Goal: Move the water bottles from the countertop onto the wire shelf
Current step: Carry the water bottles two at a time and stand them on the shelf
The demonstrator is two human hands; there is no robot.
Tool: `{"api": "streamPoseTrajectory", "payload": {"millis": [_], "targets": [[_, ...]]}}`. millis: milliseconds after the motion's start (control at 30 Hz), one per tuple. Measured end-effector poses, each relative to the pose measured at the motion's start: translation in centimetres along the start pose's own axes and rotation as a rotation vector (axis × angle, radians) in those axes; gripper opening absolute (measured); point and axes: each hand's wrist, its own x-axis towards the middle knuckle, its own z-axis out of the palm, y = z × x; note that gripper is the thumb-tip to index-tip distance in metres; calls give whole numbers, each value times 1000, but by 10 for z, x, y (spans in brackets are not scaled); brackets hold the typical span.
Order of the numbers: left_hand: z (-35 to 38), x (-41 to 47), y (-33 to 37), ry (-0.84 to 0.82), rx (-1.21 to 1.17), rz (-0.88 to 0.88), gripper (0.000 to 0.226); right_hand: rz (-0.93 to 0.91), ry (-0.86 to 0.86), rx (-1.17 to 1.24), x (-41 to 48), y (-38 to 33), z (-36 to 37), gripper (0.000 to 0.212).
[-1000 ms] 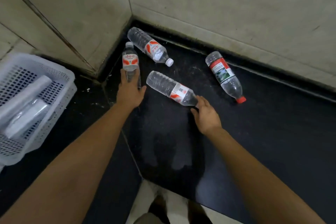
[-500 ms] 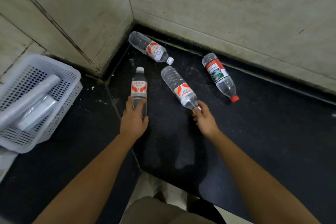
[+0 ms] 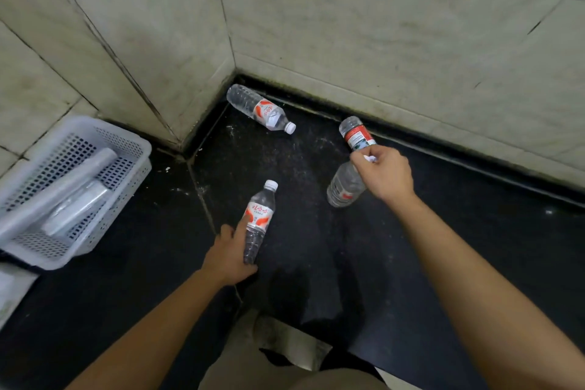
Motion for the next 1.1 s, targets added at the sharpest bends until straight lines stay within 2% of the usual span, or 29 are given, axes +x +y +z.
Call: {"api": "streamPoseTrajectory", "payload": {"millis": [100,167,200,333,433,533,700,800,967,1100], "targets": [[-1,10,10,117,-123,-11,103,-20,-19,6,-2,3,5,34],[-5,21,20,182,-157,11,91,-77,-26,-114,-8,6,11,56],[-8,27,25,188,-174,14,88,-93,-20,-170,-10,8,15,61],[-21,50,39,150,-150,-60,94,-75,93,-182,-17,19,26,57],[-30,53,47,175,-173,-102,88,-123,109,-258,-19,26,32,59],[-38,36,57,294,-279,-70,81,-184,116,-236,-14,30,36,64],[-54,5,68,500,-636,62,68,-130,-54,98,-6,44,44,79],[-50,-9,67,596,-732,77,70,-167,-94,104,-5,50,48,78],[-37,-27,75,534,-746,23,66,-204,-124,106,-16,54,39,68],[-31,-39,79,433,-612,175,68,-153,-83,121,-44,66,35,65]]}}
